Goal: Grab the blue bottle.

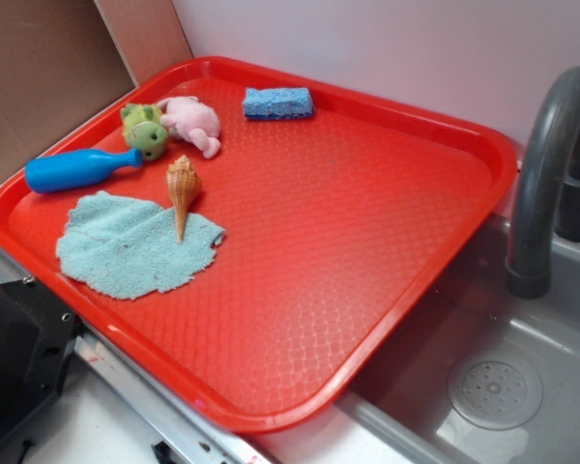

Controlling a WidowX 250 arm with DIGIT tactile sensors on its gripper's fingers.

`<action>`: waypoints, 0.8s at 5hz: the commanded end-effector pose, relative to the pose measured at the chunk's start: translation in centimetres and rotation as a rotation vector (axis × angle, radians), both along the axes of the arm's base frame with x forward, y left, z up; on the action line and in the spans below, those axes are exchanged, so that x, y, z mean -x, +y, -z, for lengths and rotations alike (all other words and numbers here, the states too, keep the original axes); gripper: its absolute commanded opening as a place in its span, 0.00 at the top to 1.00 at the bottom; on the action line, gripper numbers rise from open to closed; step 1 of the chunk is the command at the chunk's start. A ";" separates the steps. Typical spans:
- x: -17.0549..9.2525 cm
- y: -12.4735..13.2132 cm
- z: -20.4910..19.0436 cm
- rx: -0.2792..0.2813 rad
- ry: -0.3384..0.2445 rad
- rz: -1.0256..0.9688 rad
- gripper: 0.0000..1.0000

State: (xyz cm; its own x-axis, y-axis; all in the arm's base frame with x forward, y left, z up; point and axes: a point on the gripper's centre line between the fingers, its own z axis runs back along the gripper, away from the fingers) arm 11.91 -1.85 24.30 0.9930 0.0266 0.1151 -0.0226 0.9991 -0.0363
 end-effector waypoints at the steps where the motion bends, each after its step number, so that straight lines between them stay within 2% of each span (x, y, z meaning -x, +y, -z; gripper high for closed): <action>1: 0.0 0.0 0.0 0.000 0.000 0.000 0.00; 2: -1.5 1.7 0.9 -0.015 -0.062 0.080 0.00; 3: -3.3 4.0 2.4 -0.030 -0.066 0.208 0.00; 4: -5.5 7.2 5.2 -0.066 -0.085 0.459 0.00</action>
State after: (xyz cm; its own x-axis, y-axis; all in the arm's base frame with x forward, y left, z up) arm 17.05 5.68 18.16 0.8878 -0.4338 0.1537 0.4355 0.8999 0.0240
